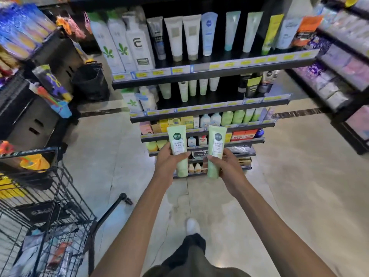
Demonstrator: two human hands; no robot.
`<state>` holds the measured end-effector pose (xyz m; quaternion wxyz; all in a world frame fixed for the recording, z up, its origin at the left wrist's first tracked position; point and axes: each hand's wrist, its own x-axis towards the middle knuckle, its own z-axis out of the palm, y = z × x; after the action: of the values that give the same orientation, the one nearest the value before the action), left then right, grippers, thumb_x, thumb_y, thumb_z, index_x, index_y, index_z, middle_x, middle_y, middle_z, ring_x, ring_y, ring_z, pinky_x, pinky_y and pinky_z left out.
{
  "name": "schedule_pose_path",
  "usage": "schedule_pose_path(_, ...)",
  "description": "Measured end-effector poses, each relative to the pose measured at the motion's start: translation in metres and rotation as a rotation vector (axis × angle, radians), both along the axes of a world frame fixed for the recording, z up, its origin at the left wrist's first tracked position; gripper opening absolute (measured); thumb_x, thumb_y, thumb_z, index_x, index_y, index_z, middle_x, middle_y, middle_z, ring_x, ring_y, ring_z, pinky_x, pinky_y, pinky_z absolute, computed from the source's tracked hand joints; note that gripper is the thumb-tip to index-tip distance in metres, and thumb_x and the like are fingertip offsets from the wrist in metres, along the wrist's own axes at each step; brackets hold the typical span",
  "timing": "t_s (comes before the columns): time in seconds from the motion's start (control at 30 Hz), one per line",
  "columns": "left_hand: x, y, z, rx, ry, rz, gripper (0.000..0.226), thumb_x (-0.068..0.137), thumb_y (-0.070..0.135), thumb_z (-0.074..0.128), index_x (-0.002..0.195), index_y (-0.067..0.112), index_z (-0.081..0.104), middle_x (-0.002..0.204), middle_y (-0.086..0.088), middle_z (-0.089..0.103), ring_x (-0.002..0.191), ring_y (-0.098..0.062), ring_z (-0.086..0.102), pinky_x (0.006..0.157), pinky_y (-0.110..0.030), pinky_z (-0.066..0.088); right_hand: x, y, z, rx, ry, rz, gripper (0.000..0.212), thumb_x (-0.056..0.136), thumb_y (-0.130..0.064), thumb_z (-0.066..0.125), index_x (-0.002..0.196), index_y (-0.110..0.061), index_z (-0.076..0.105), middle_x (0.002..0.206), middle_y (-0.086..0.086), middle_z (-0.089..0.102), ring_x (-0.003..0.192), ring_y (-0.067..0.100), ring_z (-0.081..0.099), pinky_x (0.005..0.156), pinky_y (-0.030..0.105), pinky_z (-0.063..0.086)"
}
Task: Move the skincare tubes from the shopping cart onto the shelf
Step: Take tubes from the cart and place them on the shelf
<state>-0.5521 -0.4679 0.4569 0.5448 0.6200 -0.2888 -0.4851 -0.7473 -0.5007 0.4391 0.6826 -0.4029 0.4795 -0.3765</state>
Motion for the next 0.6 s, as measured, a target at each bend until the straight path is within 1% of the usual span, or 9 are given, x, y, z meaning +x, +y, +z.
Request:
schedule_pose_path(0.07, -0.004, -0.022, 0.000, -0.016, 0.001, 0.031, 0.045, 0.080, -0.004, 0.080, 0.120, 0.009, 0.064, 0.111, -0.006, 0.077, 0.102, -0.023, 0.074, 0.083, -0.038, 0.061, -0.001, -0.019, 0.000, -0.008, 0.006, -0.014, 0.046, 0.087, -0.012, 0.080, 0.129, -0.017, 0.060, 0.114, 0.014, 0.076, 0.097, 0.033, 0.076, 0.086, 0.048, 0.061)
schedule_pose_path(0.17, -0.005, -0.059, -0.003, -0.036, 0.007, 0.065, 0.044, 0.079, -0.004, 0.081, 0.118, 0.005, 0.063, 0.108, -0.007, 0.077, 0.097, -0.022, 0.075, 0.079, -0.036, 0.061, 0.001, -0.051, -0.002, -0.003, 0.023, -0.029, 0.044, 0.085, -0.012, 0.082, 0.123, -0.020, 0.062, 0.114, 0.016, 0.076, 0.097, 0.036, 0.075, 0.088, 0.052, 0.061)
schedule_pose_path(0.27, -0.005, -0.100, -0.006, -0.031, 0.013, 0.081, 0.040, 0.080, -0.002, 0.081, 0.115, 0.007, 0.064, 0.104, -0.004, 0.078, 0.093, -0.019, 0.076, 0.075, -0.034, 0.061, 0.004, -0.085, 0.001, -0.008, 0.063, -0.037, 0.056, 0.073, -0.031, 0.090, 0.122, -0.025, 0.063, 0.116, 0.010, 0.075, 0.103, 0.034, 0.073, 0.094, 0.056, 0.058)
schedule_pose_path(0.33, -0.004, -0.127, -0.010, -0.012, 0.014, 0.087, 0.040, 0.081, 0.001, 0.081, 0.114, 0.010, 0.061, 0.105, -0.004, 0.077, 0.092, -0.017, 0.075, 0.079, -0.036, 0.061, 0.007, -0.106, 0.006, -0.018, 0.085, -0.027, 0.071, 0.060, -0.044, 0.091, 0.123, -0.028, 0.063, 0.113, 0.004, 0.077, 0.106, 0.030, 0.073, 0.096, 0.057, 0.056)
schedule_pose_path(0.37, -0.003, -0.140, -0.014, -0.003, 0.010, 0.091, 0.040, 0.081, 0.002, 0.081, 0.113, 0.013, 0.059, 0.106, -0.005, 0.077, 0.093, -0.016, 0.075, 0.081, -0.037, 0.060, 0.008, -0.117, 0.007, -0.015, 0.089, -0.026, 0.073, 0.058, -0.045, 0.091, 0.123, -0.029, 0.062, 0.112, 0.004, 0.077, 0.105, 0.029, 0.073, 0.095, 0.057, 0.057)
schedule_pose_path(0.43, 0.001, -0.168, -0.022, 0.000, -0.017, 0.086, 0.039, 0.081, 0.005, 0.082, 0.108, 0.018, 0.057, 0.108, -0.006, 0.076, 0.096, -0.017, 0.074, 0.086, -0.042, 0.060, 0.009, -0.137, 0.006, -0.008, 0.096, -0.026, 0.065, 0.069, -0.036, 0.090, 0.126, -0.027, 0.061, 0.112, 0.007, 0.077, 0.099, 0.028, 0.075, 0.090, 0.054, 0.059)
schedule_pose_path(0.5, 0.006, -0.194, -0.030, -0.001, -0.051, 0.078, 0.039, 0.080, 0.010, 0.084, 0.108, 0.019, 0.059, 0.109, -0.004, 0.076, 0.098, -0.019, 0.074, 0.090, -0.047, 0.059, 0.010, -0.156, 0.004, 0.001, 0.095, -0.025, 0.054, 0.085, -0.020, 0.082, 0.133, -0.021, 0.057, 0.110, 0.008, 0.077, 0.090, 0.024, 0.077, 0.074, 0.043, 0.061)
schedule_pose_path(0.53, 0.008, -0.205, -0.032, 0.001, -0.068, 0.079, 0.039, 0.080, 0.012, 0.085, 0.109, 0.020, 0.061, 0.108, -0.002, 0.076, 0.098, -0.018, 0.074, 0.090, -0.047, 0.059, 0.010, -0.163, 0.002, 0.005, 0.098, -0.025, 0.052, 0.088, -0.016, 0.079, 0.134, -0.020, 0.056, 0.109, 0.007, 0.077, 0.087, 0.023, 0.077, 0.068, 0.038, 0.060)
schedule_pose_path(0.6, 0.010, -0.225, -0.035, 0.003, -0.088, 0.075, 0.036, 0.080, 0.014, 0.085, 0.108, 0.022, 0.065, 0.106, 0.000, 0.076, 0.097, -0.016, 0.073, 0.090, -0.046, 0.060, 0.011, -0.176, -0.001, 0.021, 0.105, -0.025, 0.051, 0.089, -0.015, 0.078, 0.135, -0.020, 0.055, 0.108, 0.007, 0.078, 0.088, 0.025, 0.077, 0.067, 0.036, 0.058)
